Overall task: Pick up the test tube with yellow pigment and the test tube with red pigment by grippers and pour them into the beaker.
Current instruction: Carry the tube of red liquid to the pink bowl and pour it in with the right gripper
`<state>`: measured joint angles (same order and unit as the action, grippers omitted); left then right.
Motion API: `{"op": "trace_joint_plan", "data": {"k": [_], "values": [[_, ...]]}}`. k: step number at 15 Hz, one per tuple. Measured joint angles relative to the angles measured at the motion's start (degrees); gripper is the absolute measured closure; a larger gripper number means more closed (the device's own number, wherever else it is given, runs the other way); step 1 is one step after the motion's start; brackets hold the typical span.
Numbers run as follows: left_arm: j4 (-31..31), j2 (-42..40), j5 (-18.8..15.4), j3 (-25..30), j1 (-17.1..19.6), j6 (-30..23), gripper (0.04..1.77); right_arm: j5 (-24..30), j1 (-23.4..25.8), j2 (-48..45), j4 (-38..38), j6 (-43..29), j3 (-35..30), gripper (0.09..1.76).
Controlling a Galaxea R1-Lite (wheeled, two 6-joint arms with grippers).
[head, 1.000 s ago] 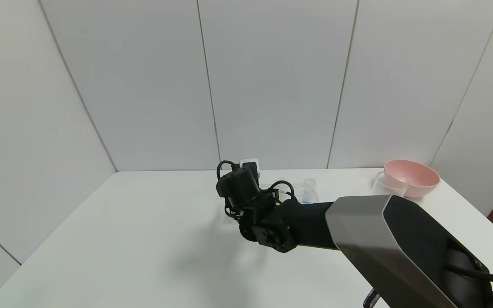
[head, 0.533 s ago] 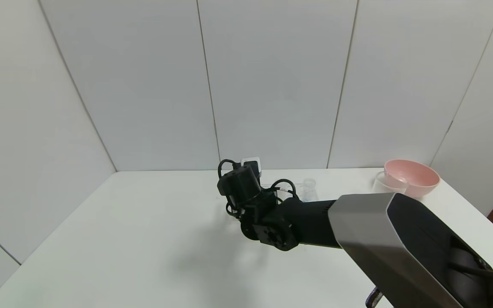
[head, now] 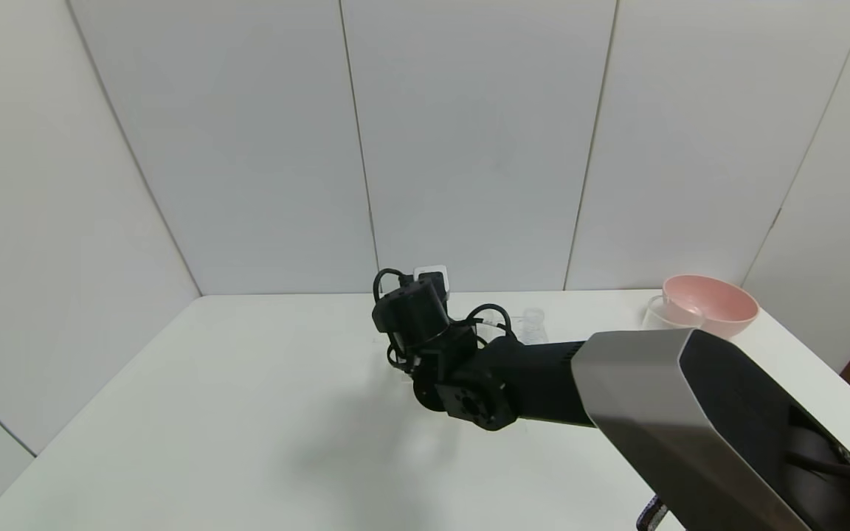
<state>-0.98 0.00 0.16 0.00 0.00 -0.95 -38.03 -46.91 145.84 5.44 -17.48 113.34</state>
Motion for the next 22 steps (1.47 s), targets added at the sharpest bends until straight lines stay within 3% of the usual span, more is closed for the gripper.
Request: {"op": "trace_joint_plan", "data": {"k": [9,18,22], "values": [[0.00,0.00,0.00,0.00,0.00,0.00,0.09,0.05,0.02,-0.55,0.00,0.46,-0.61,1.33],[0.00,0.00,0.00,0.00,-0.02,0.00,0.09,-0.09,-0.22,-7.25,0.02,2.90,-1.13,1.33],[0.00,0.00,0.00,0.00,0.00,0.00,0.09,0.07,-0.44,-10.91,0.22,3.69,-5.10,1.33]]}}
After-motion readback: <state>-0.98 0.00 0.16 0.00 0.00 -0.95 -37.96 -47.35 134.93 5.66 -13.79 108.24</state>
